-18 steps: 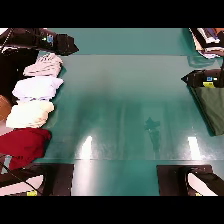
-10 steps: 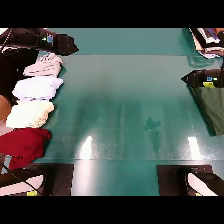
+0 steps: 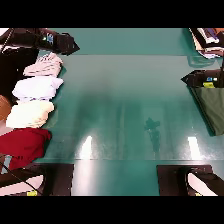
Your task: Fold the shirts.
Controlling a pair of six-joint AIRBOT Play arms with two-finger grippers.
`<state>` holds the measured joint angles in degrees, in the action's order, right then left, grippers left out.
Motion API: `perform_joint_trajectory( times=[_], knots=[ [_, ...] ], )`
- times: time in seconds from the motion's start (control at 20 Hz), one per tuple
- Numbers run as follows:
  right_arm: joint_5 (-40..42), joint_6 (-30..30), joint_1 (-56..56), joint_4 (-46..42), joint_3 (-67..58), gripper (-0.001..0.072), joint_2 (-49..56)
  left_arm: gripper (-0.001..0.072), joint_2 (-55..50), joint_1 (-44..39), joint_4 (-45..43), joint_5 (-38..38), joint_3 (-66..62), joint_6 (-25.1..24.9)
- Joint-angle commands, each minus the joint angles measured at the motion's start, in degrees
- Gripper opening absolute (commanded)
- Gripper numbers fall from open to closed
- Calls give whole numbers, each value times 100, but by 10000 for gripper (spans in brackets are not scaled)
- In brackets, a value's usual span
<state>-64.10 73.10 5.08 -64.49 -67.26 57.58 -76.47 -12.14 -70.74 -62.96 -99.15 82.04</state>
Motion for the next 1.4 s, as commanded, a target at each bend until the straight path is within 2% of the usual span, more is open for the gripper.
perform_joint_trajectory(
  times=[0.0, 0.05, 0.1, 0.25, 0.45, 0.7, 1.0, 1.05, 1.1, 1.15, 1.2, 1.35],
  knots=[
    [-11, 2, 4, 4, -7, 14, -4, 629, -164, 7, -2118, 516, 7, 448],
    [-11, 2, 4, 4, -7, 14, -4, 629, -313, 70, -2767, 570, 7, 682],
    [-20, 2, 4, 7, -7, 14, -4, 629, -509, 229, -3062, 643, 7, 831],
    [-22, 2, 4, 7, -7, 14, -4, 629, -1261, 944, -2935, 927, 7, 1161],
    [-44, 4, 4, 7, -7, 14, -4, 629, -2284, 1838, -1993, 1547, 4, 1091],
    [-197, 4, 4, 11, -7, 14, -4, 628, -3062, 2262, -1965, 2175, -7, 1054],
    [-251, 9, 4, 50, 11, 14, -2, 627, -3449, 2288, -1943, 2848, -20, 1054],
    [-249, 7, 4, 50, 13, 15, -2, 598, -3453, 2288, -1943, 2846, -22, 1054],
    [-247, 7, 4, 48, 13, 15, -2, 369, -3445, 2291, -1941, 2785, -61, 1056],
    [-240, 7, 4, 48, 13, 14, -2, 58, -3429, 2291, -1941, 2603, -170, 1054],
    [-240, 7, 4, 50, 11, 14, -4, 30, -3410, 2291, -1941, 2374, -326, 1060],
    [-192, 7, 4, 55, 7, 14, -7, 21, -3379, 2288, -1753, 1165, -1388, 1056]
  ],
)
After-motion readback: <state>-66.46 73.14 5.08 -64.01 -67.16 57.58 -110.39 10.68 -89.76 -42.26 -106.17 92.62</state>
